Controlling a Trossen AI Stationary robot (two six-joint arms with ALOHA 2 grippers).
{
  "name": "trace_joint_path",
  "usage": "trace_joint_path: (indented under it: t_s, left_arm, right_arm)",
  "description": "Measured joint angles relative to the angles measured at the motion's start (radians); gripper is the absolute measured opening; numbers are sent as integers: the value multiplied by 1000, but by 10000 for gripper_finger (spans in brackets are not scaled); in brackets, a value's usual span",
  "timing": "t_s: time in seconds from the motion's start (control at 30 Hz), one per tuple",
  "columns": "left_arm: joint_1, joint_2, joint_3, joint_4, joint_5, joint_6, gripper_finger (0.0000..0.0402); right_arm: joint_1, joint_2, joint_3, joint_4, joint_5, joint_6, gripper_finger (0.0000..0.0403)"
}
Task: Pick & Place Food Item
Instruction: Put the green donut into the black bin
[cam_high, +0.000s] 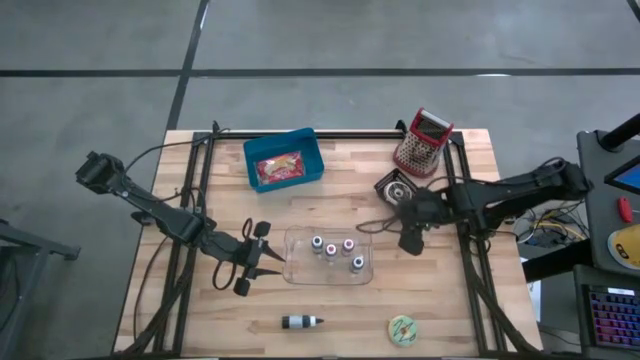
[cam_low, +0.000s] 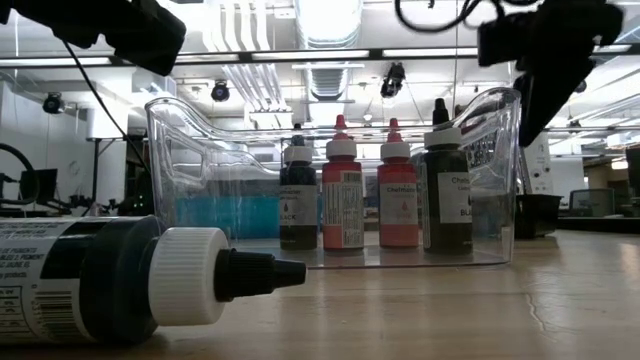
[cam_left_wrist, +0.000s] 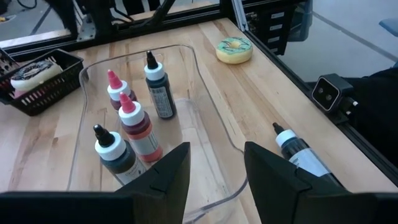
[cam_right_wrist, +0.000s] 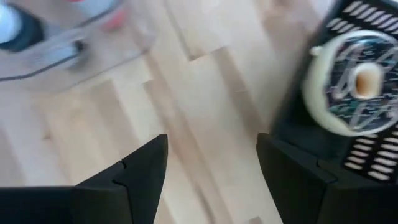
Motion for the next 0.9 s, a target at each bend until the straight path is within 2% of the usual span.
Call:
trace_joint_path:
  t_s: [0.37, 0.9]
  left_arm:
    - [0, 0, -6, 10, 0, -3, 156]
    - [0, 0, -6, 12, 0, -4, 156]
  right_arm:
    - [229, 65, 31, 54, 3, 159, 240]
    - [431, 419, 280, 46, 4, 206, 240]
